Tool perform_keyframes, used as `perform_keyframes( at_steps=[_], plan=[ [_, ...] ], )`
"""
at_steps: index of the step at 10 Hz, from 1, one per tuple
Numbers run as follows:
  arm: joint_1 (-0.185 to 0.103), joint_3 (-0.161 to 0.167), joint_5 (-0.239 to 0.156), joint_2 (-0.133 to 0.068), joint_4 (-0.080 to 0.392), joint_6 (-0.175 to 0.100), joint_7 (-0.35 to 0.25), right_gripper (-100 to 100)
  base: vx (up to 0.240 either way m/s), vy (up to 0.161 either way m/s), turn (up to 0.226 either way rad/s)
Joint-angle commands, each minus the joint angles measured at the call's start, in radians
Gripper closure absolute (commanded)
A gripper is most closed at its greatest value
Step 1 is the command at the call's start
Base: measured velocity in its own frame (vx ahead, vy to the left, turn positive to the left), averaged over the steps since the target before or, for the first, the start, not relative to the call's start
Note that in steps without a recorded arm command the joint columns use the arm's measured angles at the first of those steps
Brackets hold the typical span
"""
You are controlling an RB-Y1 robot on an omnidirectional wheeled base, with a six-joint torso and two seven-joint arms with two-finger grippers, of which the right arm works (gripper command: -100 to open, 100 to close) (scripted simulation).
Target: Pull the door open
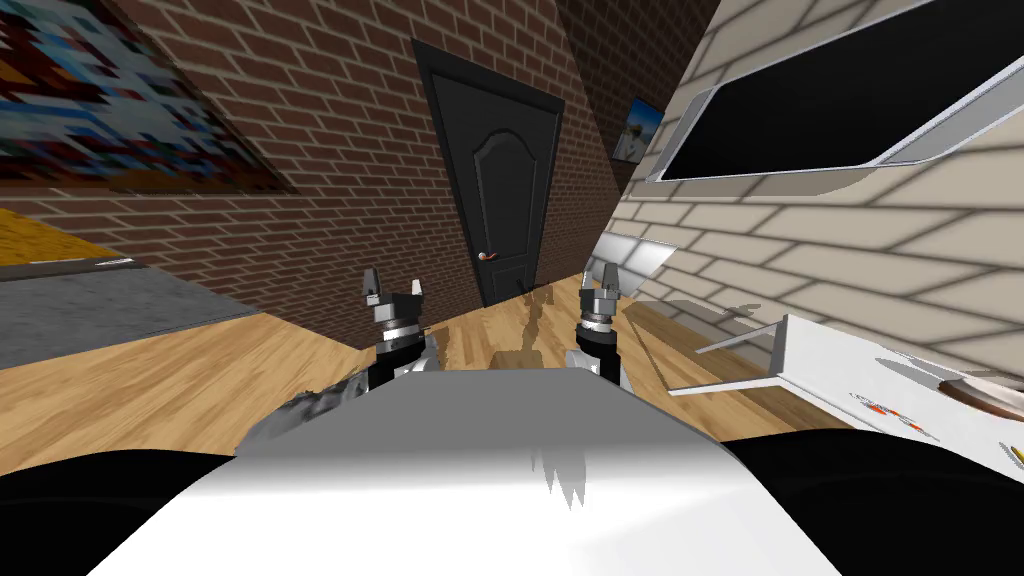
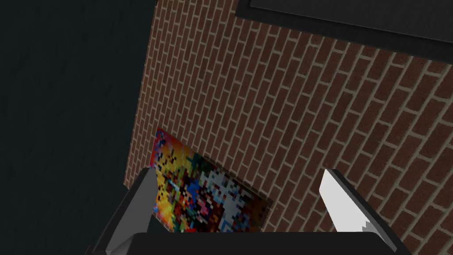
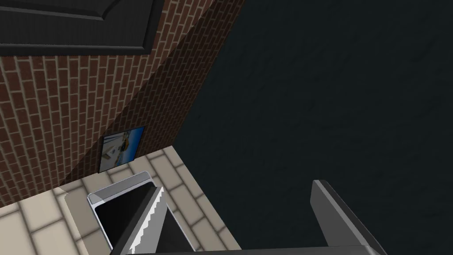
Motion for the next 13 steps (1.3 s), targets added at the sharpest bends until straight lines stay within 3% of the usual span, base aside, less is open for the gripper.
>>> perform_keyframes(
  at_steps=[1, 13],
  plan=[
    [-0.006, -0.009, -0.003, -0.01, 0.028, -0.003, -0.006, -100, 0.04, 0.016, 0.13],
    [-0.063, -0.098, -0.039, -0.098, 0.313, -0.03, -0.068, -100, 0.084, 0.035, 0.182]
  ],
)
